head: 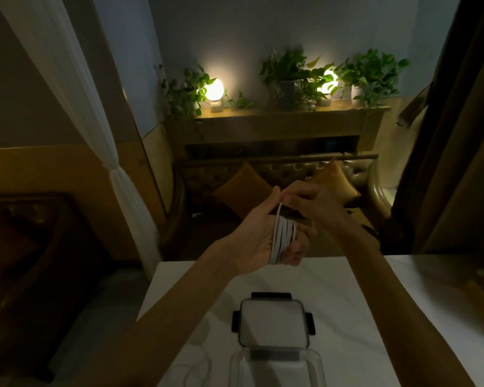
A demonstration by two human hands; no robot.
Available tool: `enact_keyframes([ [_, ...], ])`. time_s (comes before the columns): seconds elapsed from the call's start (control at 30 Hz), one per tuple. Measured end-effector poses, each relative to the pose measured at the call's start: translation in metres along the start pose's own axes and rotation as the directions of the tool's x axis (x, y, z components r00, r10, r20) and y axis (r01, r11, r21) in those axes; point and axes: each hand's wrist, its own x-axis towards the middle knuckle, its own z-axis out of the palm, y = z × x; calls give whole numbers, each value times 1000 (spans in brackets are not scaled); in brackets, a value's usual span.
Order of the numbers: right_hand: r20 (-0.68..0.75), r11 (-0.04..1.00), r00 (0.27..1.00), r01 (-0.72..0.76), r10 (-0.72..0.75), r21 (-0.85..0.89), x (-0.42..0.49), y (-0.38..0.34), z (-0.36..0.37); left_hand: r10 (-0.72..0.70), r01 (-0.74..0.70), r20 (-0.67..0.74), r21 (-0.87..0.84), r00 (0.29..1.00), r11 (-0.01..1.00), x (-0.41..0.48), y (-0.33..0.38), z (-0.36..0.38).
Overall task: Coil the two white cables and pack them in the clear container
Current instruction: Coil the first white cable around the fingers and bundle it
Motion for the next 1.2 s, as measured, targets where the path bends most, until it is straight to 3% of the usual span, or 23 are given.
enact_keyframes([
  [0.13, -24, 999, 999, 23, -24, -44, 2, -2, 0, 14, -13, 32, -31, 999, 999, 2, -5, -1],
  [0.2, 34, 1000, 999, -3, 3, -5, 0, -8, 6, 31, -30, 65, -24, 997, 999, 3, -3, -2],
  [0.27, 65, 991, 995, -81, 75, 103, -8, -7, 22, 97, -86, 119, -94, 988, 992, 4, 3, -5],
  [0.33, 1, 967, 977, -210, 212, 148, -24, 1, 49, 151, -141, 49, -165, 987, 976, 4, 15, -13],
  [0.5, -21, 951, 998, 44, -53, -305, -68, 37, 93, 191, -260, -207, -396, 960, 880, 3, 23, -43],
  [0.63, 183, 717, 958, 287, -222, -635, -80, 19, 80, 129, -321, -365, -533, 922, 783, 8, 7, -66],
  [0.73, 250, 488, 939, 338, -238, -805, -79, 10, 69, 101, -327, -395, -562, 913, 760, 8, 3, -74],
  [0.87, 215, 422, 920, 347, -329, -838, -69, -11, 53, 29, -216, -434, -390, 901, 895, 10, -5, -55],
  [1.0, 201, 275, 907, 314, -370, -909, -49, -39, 33, 20, -52, -298, -100, 954, 994, 0, -6, -26],
  [1.07, 150, 384, 874, 349, -462, -855, -38, -43, 19, 39, -33, -214, 35, 976, 999, -4, -5, -16],
  [1.2, 156, 656, 941, 324, -302, -682, -17, -34, -2, 143, -126, -58, 228, 988, 965, -5, -4, -5],
])
